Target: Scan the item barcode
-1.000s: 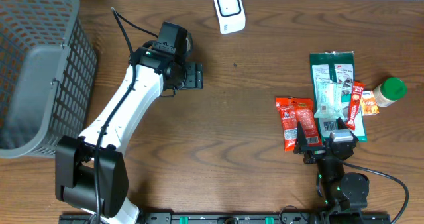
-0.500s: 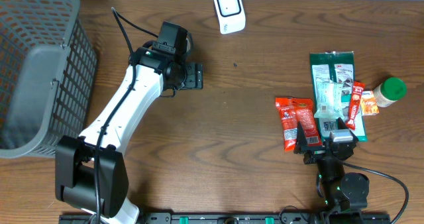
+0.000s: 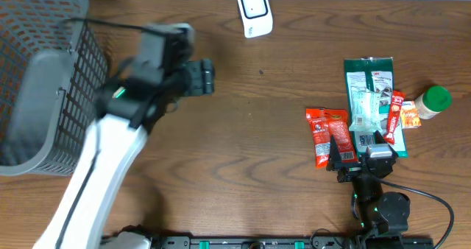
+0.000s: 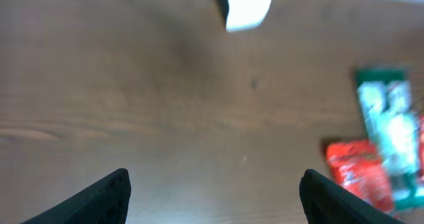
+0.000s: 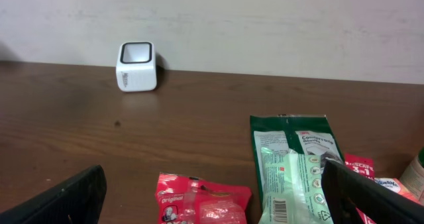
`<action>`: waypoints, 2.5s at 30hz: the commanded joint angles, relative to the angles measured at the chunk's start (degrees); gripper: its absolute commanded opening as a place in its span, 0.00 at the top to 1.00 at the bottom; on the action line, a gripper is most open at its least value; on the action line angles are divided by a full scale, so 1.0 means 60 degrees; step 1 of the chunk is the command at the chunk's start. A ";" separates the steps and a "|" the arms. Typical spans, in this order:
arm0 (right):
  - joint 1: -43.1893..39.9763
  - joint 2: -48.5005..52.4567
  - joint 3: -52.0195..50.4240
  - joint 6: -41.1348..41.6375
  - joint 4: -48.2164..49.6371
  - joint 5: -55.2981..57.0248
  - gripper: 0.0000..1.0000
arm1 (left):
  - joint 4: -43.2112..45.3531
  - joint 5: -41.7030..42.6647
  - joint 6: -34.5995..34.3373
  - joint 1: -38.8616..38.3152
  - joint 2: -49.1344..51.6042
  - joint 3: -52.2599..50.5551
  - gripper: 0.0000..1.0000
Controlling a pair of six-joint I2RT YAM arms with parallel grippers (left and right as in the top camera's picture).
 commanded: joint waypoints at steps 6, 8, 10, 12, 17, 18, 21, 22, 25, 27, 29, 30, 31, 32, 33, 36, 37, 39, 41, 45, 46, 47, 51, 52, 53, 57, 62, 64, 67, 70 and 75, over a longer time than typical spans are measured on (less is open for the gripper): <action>0.0058 -0.0062 -0.0015 -0.0106 -0.0040 0.0022 0.01 | -0.0044 -0.0769 0.0022 0.1104 -0.4309 0.0051 0.18; 0.0058 -0.0062 -0.0015 -0.0106 -0.0040 0.0022 0.01 | -0.0044 -0.0772 0.0029 0.1457 -0.5257 0.0051 0.19; 0.0058 -0.0062 -0.0015 -0.0106 -0.0036 0.0022 0.01 | -0.0044 -0.0936 0.0095 0.1708 -0.6033 0.0051 0.19; 0.0058 -0.0062 -0.0015 -0.0102 -0.0040 0.0022 0.01 | -0.0051 -0.1402 0.0091 0.1843 -0.6736 0.0051 0.19; 0.0058 -0.0062 -0.0015 -0.0102 -0.0040 0.0022 0.01 | -0.0936 -0.2022 0.0091 0.2350 -0.8225 0.0047 0.19; 0.0058 -0.0062 -0.0015 -0.0106 -0.0040 0.0022 0.01 | -0.1239 -0.2022 0.0091 0.2441 -0.8480 0.0047 0.19; 0.0058 -0.0062 -0.0015 -0.0106 -0.0040 0.0022 0.01 | -0.2244 -0.2018 0.0091 0.2688 -0.9358 0.0011 0.19; 0.0058 -0.0062 -0.0015 -0.0102 -0.0040 0.0022 0.01 | -0.2710 -0.2062 0.0091 0.2783 -0.9938 -0.0095 0.19; 0.0058 -0.0062 -0.0015 -0.0106 -0.0040 0.0022 0.01 | -0.2976 -0.2098 0.0091 0.2852 -1.0670 -0.0419 0.18; 0.0058 -0.0062 -0.0015 -0.0106 -0.0040 0.0022 0.01 | -0.2973 -0.2127 0.0091 0.2852 -1.1169 -0.0776 0.19; 0.0058 -0.0062 -0.0015 -0.0106 -0.0040 0.0022 0.01 | -0.2962 -0.2135 0.0091 0.2852 -1.1591 -0.1137 0.19; 0.0058 -0.0062 -0.0015 -0.0102 -0.0040 0.0022 0.01 | -0.2962 -0.2138 0.0091 0.2852 -1.1828 -0.1362 0.19; 0.0058 -0.0062 -0.0015 -0.0102 -0.0040 0.0022 0.01 | -0.2951 -0.2138 0.0087 0.2852 -1.2040 -0.1585 0.19; 0.0058 -0.0062 -0.0015 -0.0106 -0.0040 0.0022 0.01 | -0.2918 -0.2138 0.0087 0.2852 -1.2218 -0.1792 0.18; 0.0058 -0.0062 -0.0015 -0.0106 -0.0040 0.0022 0.01 | -0.2849 -0.2138 0.0087 0.2852 -1.2386 -0.2022 0.19; 0.0058 -0.0062 -0.0015 -0.0106 -0.0040 0.0022 0.01 | -0.2539 -0.2135 0.0087 0.2852 -1.2852 -0.2725 0.19; 0.0058 -0.0062 -0.0015 -0.0106 -0.0040 0.0022 0.01 | -0.2302 -0.2135 0.0087 0.2852 -1.3001 -0.3009 0.18; 0.0058 -0.0062 -0.0015 -0.0106 -0.0040 0.0022 0.01 | -0.1894 -0.2135 0.0087 0.2852 -1.3009 -0.3391 0.18; 0.0058 -0.0062 -0.0015 -0.0106 -0.0040 0.0022 0.01 | -0.1213 -0.2116 0.0087 0.2852 -1.3009 -0.3810 0.19; 0.0058 -0.0062 -0.0015 -0.0106 -0.0040 0.0022 0.01 | 0.1563 -0.2007 0.0084 0.2849 -1.3016 -0.5133 0.19; 0.0058 -0.0062 -0.0015 -0.0102 -0.0040 0.0022 0.01 | 0.2361 -0.1982 0.0084 0.2852 -1.3016 -0.5493 0.19; 0.0058 -0.0062 -0.0015 -0.0106 -0.0040 0.0022 0.01 | 0.3264 -0.1894 0.0084 0.2852 -1.3016 -0.5927 0.18; 0.0058 -0.0062 -0.0015 -0.0106 -0.0040 0.0022 0.01 | 0.6313 -0.1603 0.0047 0.2852 -1.3016 -0.7606 0.18; 0.0058 -0.0062 -0.0015 -0.0106 -0.0040 0.0022 0.01 | 0.6859 -0.1541 0.0047 0.2849 -1.3016 -0.7974 0.19; 0.0058 -0.0062 -0.0015 -0.0102 -0.0040 0.0022 0.01 | 0.7428 -0.1413 0.0047 0.2849 -1.3016 -0.8393 0.19; 0.0058 -0.0062 -0.0015 -0.0102 -0.0040 0.0022 0.01 | 0.8980 -0.1155 0.0044 0.2849 -1.3016 -0.9821 0.18; 0.0058 -0.0062 -0.0015 -0.0102 -0.0040 0.0022 0.01 | 0.9923 -0.1144 0.0011 0.2849 -1.3016 -1.1475 0.18; 0.0058 -0.0062 -0.0015 -0.0106 -0.0036 0.0022 0.01 | 1.0000 -0.1147 0.0011 0.2852 -1.3016 -1.1883 0.18; 0.0058 -0.0062 -0.0015 -0.0102 -0.0040 0.0022 0.01 | 1.0032 -0.1144 0.0011 0.2849 -1.3019 -1.2418 0.18; 0.0058 -0.0062 -0.0015 -0.0106 -0.0040 0.0022 0.01 | 1.0018 -0.1147 0.0015 0.2852 -1.3023 -1.2830 0.18; 0.0058 -0.0062 -0.0015 -0.0102 -0.0040 0.0022 0.01 | 1.0018 -0.1144 0.0011 0.2849 -1.3023 -1.3300 0.18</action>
